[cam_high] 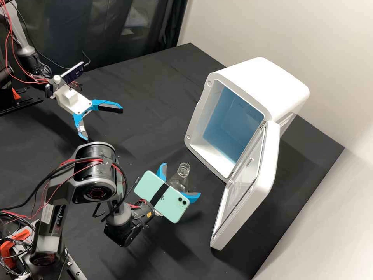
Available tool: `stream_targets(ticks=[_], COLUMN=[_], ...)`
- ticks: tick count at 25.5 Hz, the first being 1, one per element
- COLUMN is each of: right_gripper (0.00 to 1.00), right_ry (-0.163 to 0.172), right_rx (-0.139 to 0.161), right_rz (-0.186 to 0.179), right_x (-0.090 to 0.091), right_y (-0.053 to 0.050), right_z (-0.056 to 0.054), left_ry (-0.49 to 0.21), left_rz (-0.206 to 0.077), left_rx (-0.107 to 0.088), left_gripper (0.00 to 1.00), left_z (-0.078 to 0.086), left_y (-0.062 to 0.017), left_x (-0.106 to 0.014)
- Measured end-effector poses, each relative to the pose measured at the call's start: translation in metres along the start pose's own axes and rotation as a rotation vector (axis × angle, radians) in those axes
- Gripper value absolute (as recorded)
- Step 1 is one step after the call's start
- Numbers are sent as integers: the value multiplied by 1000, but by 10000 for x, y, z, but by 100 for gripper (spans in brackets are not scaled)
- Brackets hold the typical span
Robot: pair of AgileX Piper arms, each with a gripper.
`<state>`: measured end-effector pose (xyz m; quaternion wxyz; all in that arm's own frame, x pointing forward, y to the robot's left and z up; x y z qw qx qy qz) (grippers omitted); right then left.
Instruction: Take the flask out of the incubator
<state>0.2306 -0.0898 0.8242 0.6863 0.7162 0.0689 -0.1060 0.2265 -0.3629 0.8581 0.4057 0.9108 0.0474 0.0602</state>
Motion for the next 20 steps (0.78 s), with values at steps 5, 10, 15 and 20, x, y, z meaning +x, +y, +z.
stream_targets(ticks=[5, 10, 15, 20], right_gripper=[100, 100, 100, 100], right_ry=[-72, -92, -88, -88], right_rx=[59, 70, 69, 69], right_rz=[90, 99, 90, 90], right_x=[-136, -171, -171, -171], right_y=[31, 43, 34, 34], right_z=[21, 72, 73, 73], left_ry=[-6, -8, 5, 53], left_rz=[-1, -8, -3, 1], left_rx=[13, 8, 22, -2], left_gripper=[100, 100, 100, 100], left_z=[44, 61, 73, 78], left_y=[-7, -24, -18, -19], left_x=[6, -8, -2, -61])
